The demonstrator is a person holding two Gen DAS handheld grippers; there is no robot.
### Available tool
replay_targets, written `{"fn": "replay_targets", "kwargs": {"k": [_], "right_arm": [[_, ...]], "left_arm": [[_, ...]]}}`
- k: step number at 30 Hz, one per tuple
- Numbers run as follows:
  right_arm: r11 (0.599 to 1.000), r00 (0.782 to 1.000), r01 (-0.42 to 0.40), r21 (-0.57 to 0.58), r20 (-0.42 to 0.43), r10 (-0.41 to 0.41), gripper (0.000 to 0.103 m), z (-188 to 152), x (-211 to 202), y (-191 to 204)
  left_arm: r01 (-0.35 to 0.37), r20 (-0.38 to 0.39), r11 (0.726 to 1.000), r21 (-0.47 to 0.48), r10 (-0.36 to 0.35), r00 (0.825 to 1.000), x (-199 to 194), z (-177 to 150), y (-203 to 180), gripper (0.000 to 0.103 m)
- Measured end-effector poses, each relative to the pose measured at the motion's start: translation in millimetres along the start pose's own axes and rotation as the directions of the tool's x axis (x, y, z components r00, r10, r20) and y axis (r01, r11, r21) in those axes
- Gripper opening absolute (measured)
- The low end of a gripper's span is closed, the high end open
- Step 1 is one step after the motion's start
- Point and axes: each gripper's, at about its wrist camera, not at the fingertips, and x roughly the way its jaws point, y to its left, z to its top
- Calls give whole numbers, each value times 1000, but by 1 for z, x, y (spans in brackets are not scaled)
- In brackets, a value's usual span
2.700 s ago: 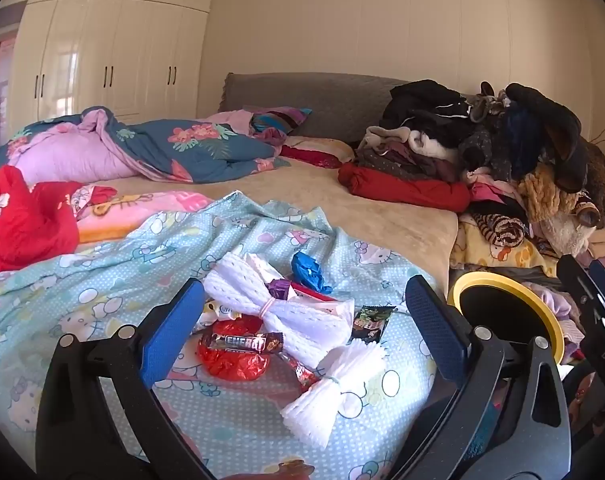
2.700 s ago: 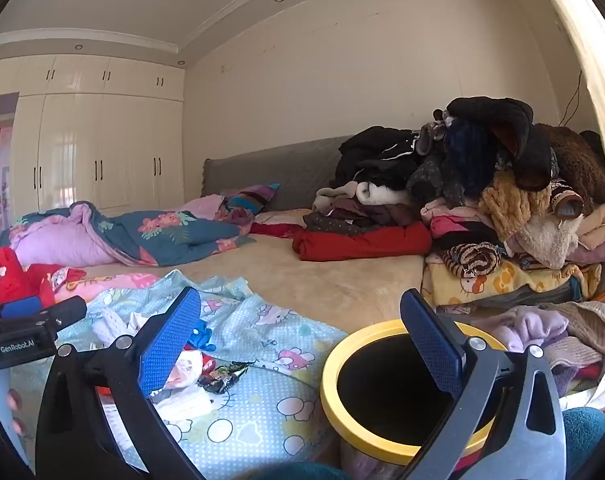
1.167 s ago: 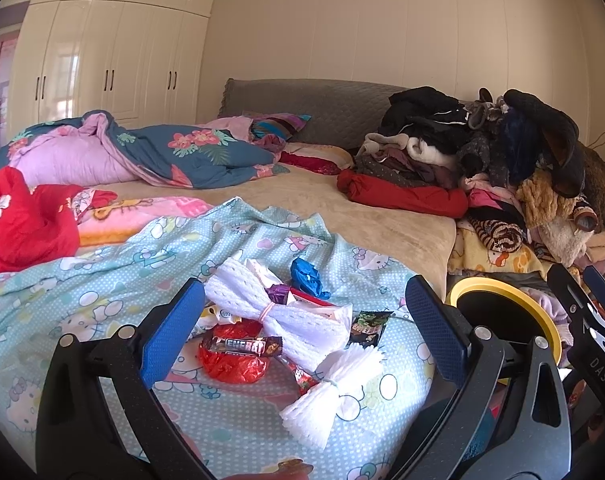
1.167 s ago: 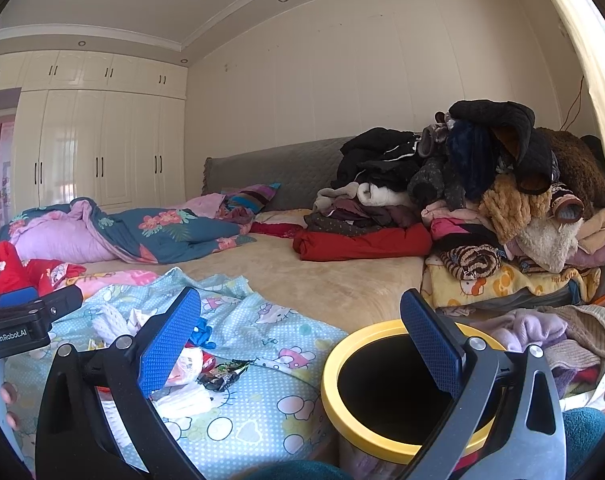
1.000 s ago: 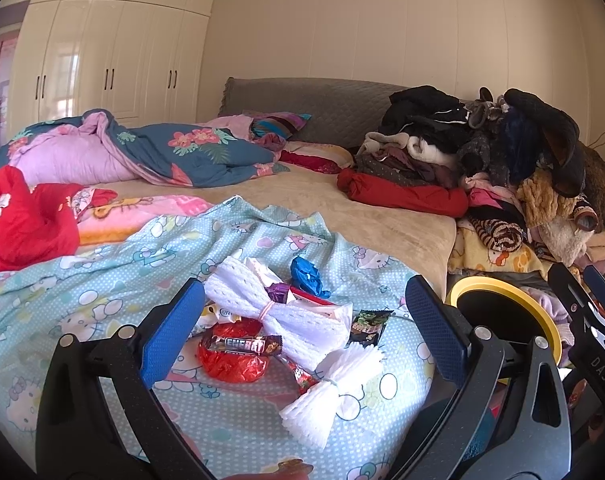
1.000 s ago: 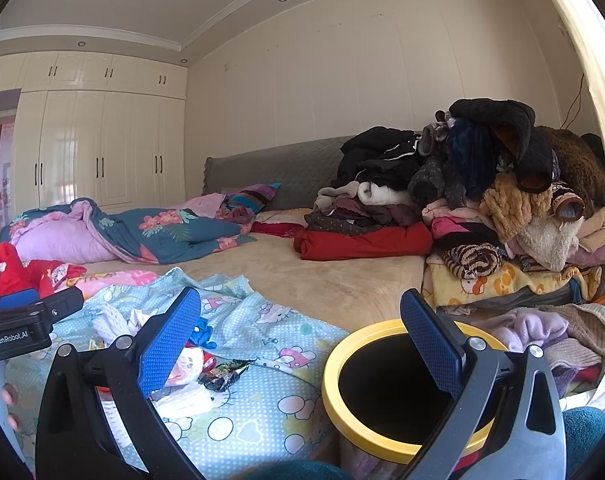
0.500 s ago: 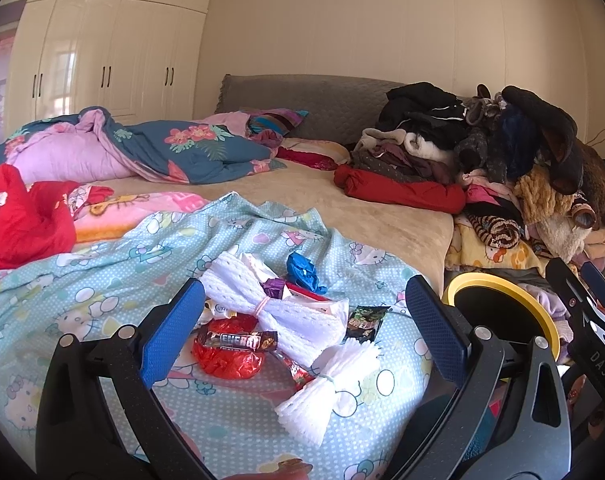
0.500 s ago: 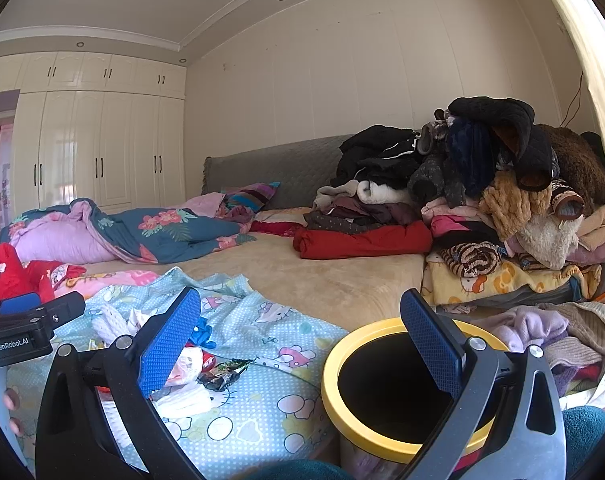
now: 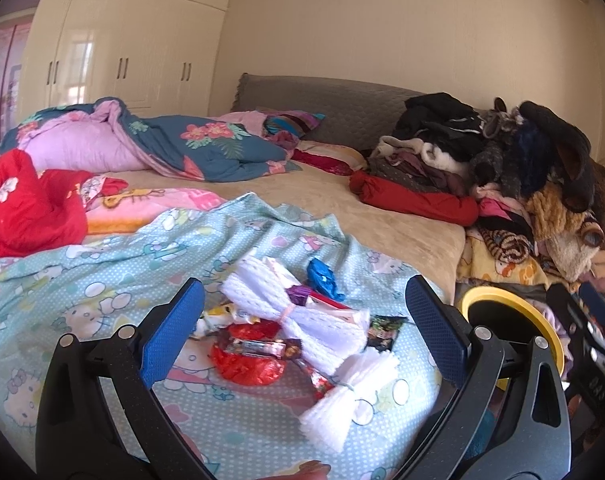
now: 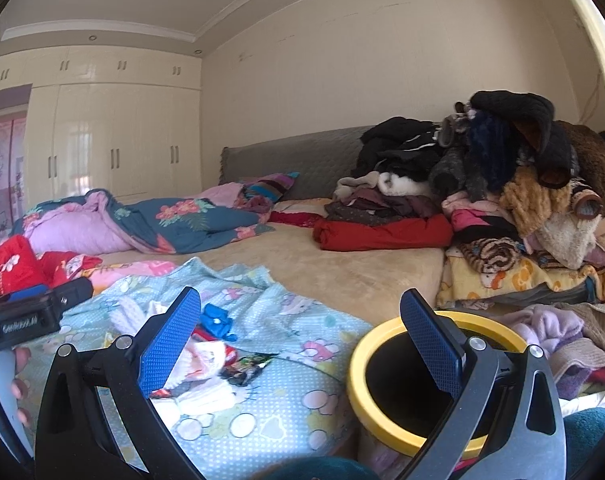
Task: Collect trash
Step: 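Reach the right gripper to the white mesh bag and close on it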
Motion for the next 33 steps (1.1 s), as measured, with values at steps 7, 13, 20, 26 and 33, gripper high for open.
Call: {"fn": "replay_targets", "kwargs": {"k": [7,13,20,26,33], "right_arm": [[996,995,-90,-23,-35,89,97,2,14,28],[987,982,-158,-15,-103,156,97,2,32,61],[987,960,-160,33,-228,163,97,-5,62,91],[992,918,-43,123,-387,87,97,-27,101,84],[973,837,42,228,-540,90,97,-59,136,52]], "left_arm": [[-64,22,996,-64,66,998,1,11,33,92],[-114,17,986,-125,117,993,7,15,68,92],[-79,5,984,-159,81,997,19,16,109,92],[6,-45,985,-174,-14,999,49,19,117,92],[105,-137,980,-171,-129,982,93,16,93,92]]}}
